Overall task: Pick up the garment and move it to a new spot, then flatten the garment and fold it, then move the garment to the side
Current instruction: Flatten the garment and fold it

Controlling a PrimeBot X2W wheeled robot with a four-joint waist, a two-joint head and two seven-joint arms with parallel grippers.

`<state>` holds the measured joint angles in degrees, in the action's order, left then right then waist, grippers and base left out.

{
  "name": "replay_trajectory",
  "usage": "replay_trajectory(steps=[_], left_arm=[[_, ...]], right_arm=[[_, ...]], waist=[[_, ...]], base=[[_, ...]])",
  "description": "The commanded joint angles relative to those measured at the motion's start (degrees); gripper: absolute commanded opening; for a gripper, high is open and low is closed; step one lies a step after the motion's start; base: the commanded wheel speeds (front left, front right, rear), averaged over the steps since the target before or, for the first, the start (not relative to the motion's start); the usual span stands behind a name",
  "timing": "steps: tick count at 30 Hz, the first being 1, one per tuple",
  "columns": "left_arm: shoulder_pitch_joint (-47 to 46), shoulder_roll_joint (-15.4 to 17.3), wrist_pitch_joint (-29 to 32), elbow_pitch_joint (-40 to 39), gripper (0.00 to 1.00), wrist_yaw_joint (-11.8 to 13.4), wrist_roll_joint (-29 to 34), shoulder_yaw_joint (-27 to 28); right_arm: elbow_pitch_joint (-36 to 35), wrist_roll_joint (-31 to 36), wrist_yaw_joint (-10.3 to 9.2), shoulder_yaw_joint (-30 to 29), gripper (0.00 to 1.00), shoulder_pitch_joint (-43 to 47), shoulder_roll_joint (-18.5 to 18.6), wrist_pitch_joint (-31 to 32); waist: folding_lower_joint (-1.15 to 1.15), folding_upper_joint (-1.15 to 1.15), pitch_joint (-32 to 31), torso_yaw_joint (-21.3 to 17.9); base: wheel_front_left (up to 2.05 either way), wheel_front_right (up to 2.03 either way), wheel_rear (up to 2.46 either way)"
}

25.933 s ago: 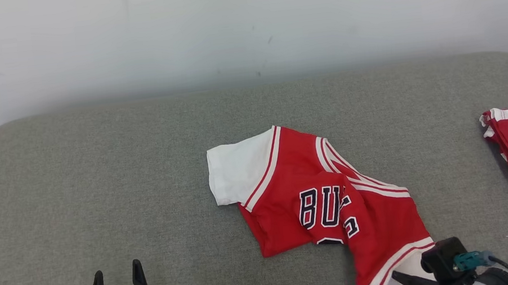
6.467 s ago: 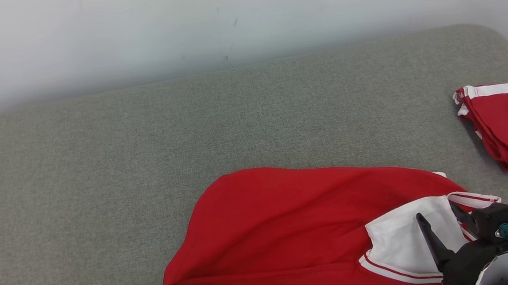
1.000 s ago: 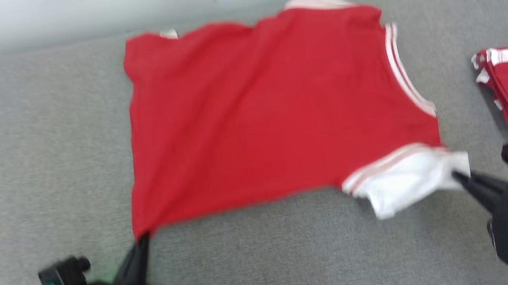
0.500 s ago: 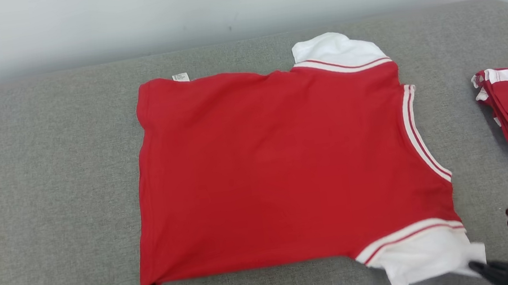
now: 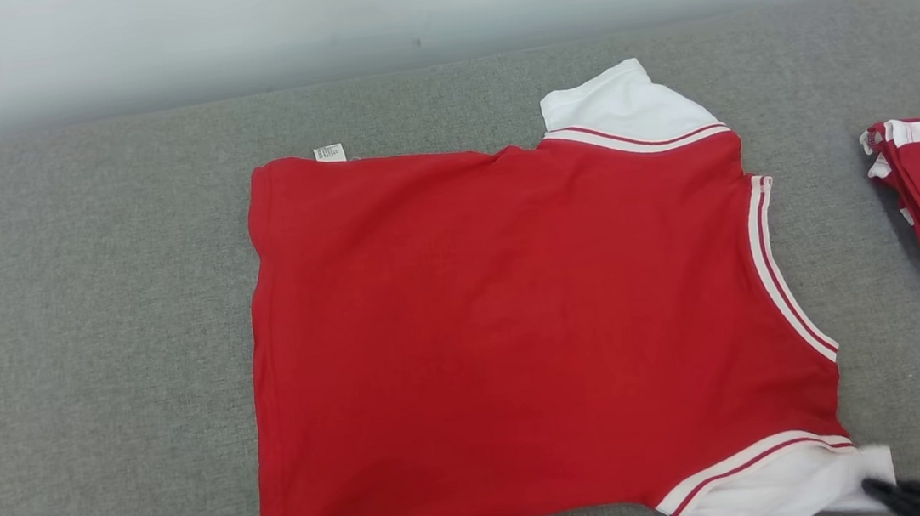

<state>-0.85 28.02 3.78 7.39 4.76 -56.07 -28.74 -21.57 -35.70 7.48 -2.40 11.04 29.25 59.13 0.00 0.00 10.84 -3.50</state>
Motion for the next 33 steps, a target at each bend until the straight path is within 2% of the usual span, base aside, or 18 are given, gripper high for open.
replay_trajectory(steps=[1, 6, 12, 22, 27, 33], left_arm=[[0.6, -0.3, -0.7, -1.8, 0.0, -0.3, -0.6, 0.6], [-2.6, -0.7, -0.7, -4.8, 0.0, 0.7, 0.3, 1.0], [-8.3, -2.7, -1.3, -4.6, 0.0, 3.0, 2.0, 1.7], [-16.2, -5.4, -0.1, 1.3, 0.0, 6.8, 5.9, -0.2], [-18.7, -6.2, -0.9, 3.5, 0.0, 7.1, 6.9, -0.4], [-21.3, -6.7, -1.7, 5.5, 0.0, 7.3, 8.3, -0.8]], right_arm=[[-0.9, 0.7, -0.01, 0.0, 0.0, -1.4, 0.7, -2.8], [-0.8, 2.5, -0.01, 2.2, 0.0, -5.1, 3.7, -11.5], [3.4, 5.0, -0.01, 5.4, 0.0, -10.8, 6.2, -22.4], [11.5, 7.7, -0.01, 11.0, 0.0, -19.3, 7.0, -34.1], [15.8, 8.2, -0.01, 14.2, 0.0, -23.6, 7.1, -37.5], [19.9, 9.5, -0.01, 15.2, 0.0, -27.6, 7.3, -42.7]], waist=[[0.0, 0.0, 0.3, 0.2], [0.0, 0.0, 1.0, 0.6], [0.0, 0.0, 1.8, 1.1], [0.0, 0.0, 3.9, 1.5], [0.0, 0.0, 5.1, 1.8], [0.0, 0.0, 6.5, 2.2]], base=[[0.0, 0.0, 0.0], [0.0, 0.0, 0.0], [0.0, 0.0, 0.0], [0.0, 0.0, 0.0], [0.0, 0.0, 0.0], [0.0, 0.0, 0.0]])
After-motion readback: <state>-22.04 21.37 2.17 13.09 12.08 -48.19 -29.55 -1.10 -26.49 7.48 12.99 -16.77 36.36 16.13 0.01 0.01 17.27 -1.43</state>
